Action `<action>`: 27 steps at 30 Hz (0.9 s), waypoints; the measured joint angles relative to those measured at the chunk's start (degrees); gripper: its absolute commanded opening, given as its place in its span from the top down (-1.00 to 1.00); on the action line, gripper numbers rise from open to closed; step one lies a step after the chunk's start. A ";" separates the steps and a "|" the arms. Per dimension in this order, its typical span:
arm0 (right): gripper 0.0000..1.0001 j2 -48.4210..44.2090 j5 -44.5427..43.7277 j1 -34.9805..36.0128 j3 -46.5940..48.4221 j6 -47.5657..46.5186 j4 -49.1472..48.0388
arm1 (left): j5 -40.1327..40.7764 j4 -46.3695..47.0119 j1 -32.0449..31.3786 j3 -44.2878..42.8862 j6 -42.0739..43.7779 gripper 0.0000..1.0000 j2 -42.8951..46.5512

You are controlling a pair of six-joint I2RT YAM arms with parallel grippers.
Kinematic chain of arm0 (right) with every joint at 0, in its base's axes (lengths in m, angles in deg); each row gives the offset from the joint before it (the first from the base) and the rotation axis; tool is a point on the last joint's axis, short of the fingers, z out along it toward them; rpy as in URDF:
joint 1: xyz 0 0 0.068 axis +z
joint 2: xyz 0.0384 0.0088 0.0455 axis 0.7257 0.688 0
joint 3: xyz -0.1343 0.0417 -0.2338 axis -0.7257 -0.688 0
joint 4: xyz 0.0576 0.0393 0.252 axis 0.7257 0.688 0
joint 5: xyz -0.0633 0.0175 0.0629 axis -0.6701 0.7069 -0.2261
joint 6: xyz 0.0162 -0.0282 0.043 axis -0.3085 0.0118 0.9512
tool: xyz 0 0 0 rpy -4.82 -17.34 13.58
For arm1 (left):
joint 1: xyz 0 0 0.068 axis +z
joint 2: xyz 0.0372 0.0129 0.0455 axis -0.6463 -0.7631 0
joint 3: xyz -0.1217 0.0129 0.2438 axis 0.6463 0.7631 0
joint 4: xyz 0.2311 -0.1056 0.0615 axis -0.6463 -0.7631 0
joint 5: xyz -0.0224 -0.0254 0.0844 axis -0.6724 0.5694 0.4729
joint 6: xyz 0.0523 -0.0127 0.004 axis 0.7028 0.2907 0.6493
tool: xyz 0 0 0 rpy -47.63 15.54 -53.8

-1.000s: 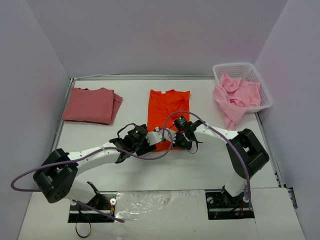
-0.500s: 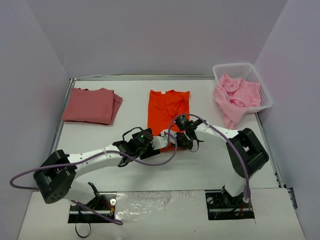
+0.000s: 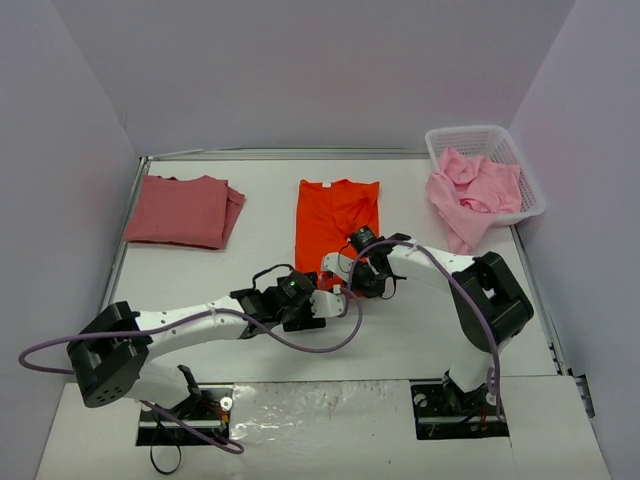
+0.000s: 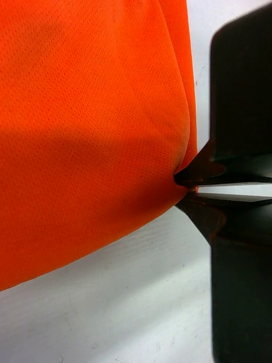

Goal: Fold and stack the t-shirts
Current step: Grab one side of the 2/3 rectangular tshirt with both arms

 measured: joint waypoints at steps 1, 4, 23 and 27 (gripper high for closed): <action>1.00 0.02 0.00 0.00 0.02 0.04 0.00 | 0.07 0.15 -0.81 0.07 0.04 -0.41 -0.42; 1.00 0.07 0.07 0.00 0.07 -0.02 0.09 | 0.33 1.20 -1.49 0.07 0.09 -0.41 -1.49; 1.00 0.70 0.50 -1.62 0.85 1.05 0.74 | 4.44 5.97 -1.97 -1.92 0.13 -0.06 -8.48; 1.00 0.72 0.02 -2.45 0.87 1.03 0.74 | 5.03 5.05 -1.97 -3.52 0.11 -0.05 -9.88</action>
